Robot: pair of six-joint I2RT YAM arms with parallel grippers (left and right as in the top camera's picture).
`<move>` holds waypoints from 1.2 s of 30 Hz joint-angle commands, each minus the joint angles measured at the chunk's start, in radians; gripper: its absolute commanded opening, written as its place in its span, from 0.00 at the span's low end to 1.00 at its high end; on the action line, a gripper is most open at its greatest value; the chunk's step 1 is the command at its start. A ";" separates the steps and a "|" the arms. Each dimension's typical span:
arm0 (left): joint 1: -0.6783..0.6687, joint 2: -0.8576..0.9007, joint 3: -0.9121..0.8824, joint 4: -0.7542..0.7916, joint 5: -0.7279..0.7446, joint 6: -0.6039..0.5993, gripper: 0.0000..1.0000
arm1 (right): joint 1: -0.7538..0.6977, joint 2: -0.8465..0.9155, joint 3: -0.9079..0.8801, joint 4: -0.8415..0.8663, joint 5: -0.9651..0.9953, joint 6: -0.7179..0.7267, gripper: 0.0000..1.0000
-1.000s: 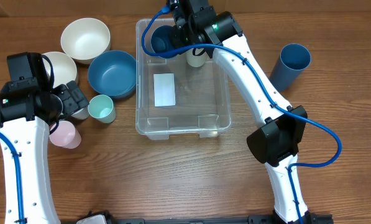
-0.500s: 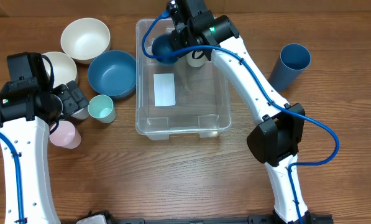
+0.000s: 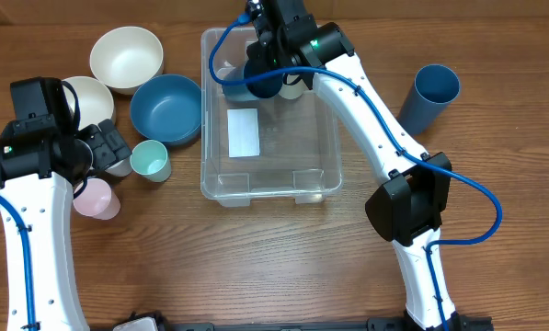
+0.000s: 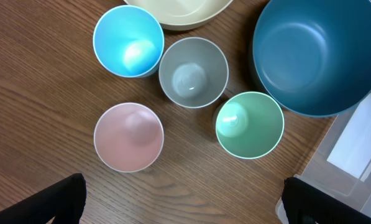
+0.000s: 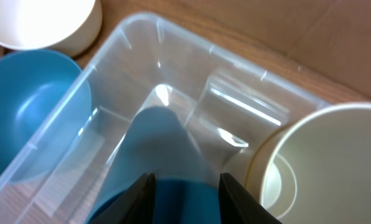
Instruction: Pack container
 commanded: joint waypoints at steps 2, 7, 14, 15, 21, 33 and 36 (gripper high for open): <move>0.004 0.002 0.022 0.001 0.009 -0.014 1.00 | 0.005 -0.003 0.003 0.038 -0.005 -0.001 0.36; 0.004 0.002 0.022 0.001 0.009 -0.014 1.00 | 0.005 -0.003 0.003 0.053 -0.009 -0.001 0.36; 0.004 0.002 0.022 0.001 0.009 -0.014 1.00 | 0.005 -0.003 0.003 0.026 -0.014 -0.001 0.36; 0.004 0.002 0.022 0.001 0.009 -0.014 1.00 | 0.006 -0.003 0.003 0.015 -0.022 -0.001 0.35; 0.004 0.002 0.022 0.001 0.009 -0.014 1.00 | 0.038 -0.006 0.014 -0.134 -0.031 0.012 0.53; 0.004 0.002 0.022 0.001 0.009 -0.014 1.00 | 0.039 -0.132 0.018 -0.610 -0.001 0.282 0.64; 0.004 0.002 0.022 0.001 0.009 -0.014 1.00 | 0.039 -0.133 0.017 -0.723 -0.002 0.282 0.64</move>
